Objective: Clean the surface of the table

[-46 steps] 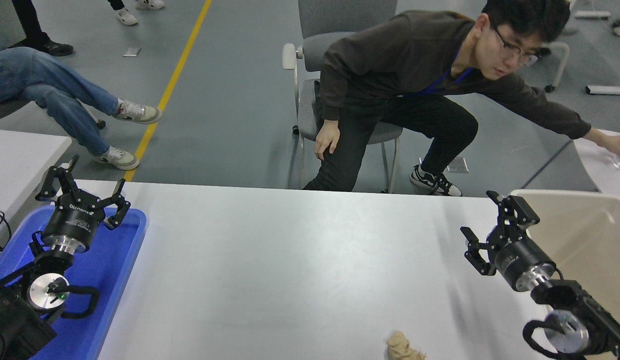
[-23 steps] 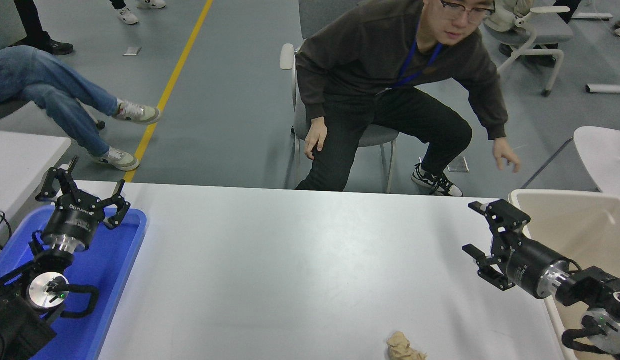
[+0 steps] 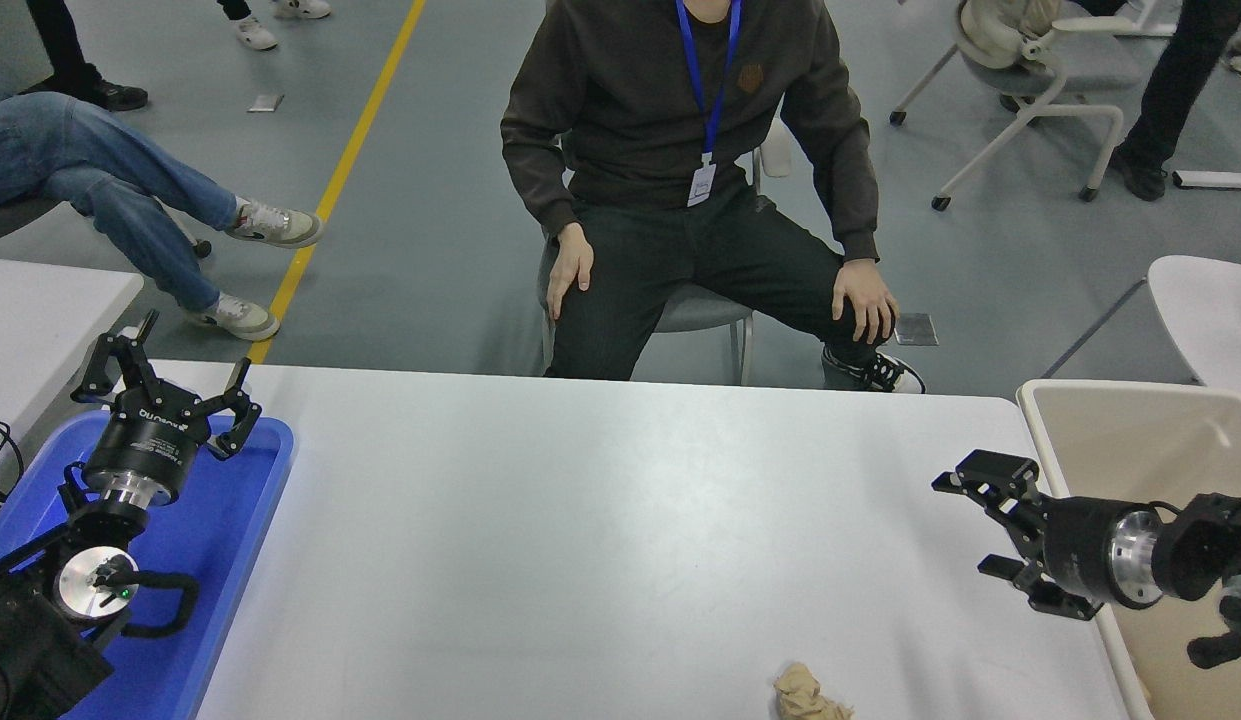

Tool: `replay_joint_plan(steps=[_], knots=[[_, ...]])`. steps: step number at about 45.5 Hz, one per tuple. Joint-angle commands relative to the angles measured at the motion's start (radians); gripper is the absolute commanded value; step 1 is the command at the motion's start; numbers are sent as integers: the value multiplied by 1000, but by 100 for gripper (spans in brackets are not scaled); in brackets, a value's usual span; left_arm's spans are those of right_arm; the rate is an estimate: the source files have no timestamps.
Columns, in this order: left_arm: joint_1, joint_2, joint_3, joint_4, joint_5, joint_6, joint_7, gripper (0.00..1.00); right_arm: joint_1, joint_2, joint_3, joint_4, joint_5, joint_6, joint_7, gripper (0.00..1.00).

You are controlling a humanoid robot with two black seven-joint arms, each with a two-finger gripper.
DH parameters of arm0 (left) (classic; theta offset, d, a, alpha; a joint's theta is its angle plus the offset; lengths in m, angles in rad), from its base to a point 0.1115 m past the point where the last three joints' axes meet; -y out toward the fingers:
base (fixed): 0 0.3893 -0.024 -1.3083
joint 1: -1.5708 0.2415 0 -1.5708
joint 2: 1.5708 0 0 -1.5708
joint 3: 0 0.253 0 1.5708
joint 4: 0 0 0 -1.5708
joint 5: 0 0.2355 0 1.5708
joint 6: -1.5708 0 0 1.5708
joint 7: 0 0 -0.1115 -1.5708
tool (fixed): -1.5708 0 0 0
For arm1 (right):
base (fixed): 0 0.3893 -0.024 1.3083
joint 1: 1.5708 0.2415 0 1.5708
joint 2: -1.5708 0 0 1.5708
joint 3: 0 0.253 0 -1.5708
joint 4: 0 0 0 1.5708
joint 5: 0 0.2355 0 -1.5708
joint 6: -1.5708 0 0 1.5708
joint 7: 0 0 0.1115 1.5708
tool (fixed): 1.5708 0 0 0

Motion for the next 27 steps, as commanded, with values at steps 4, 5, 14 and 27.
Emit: replay_joint_plan(steps=[4, 5, 14, 27], knots=[[0, 0, 0, 0, 0, 0, 0, 100, -20, 13, 0, 54, 173, 38, -153, 100], [0, 0, 0, 0, 0, 0, -1, 100, -26, 14, 2, 63, 178, 38, -157, 100], [0, 0, 0, 0, 0, 0, -1, 100, -79, 56, 3, 96, 225, 39, -174, 100], [0, 0, 0, 0, 0, 0, -1, 100, -30, 126, -90, 116, 87, 153, -185, 100]])
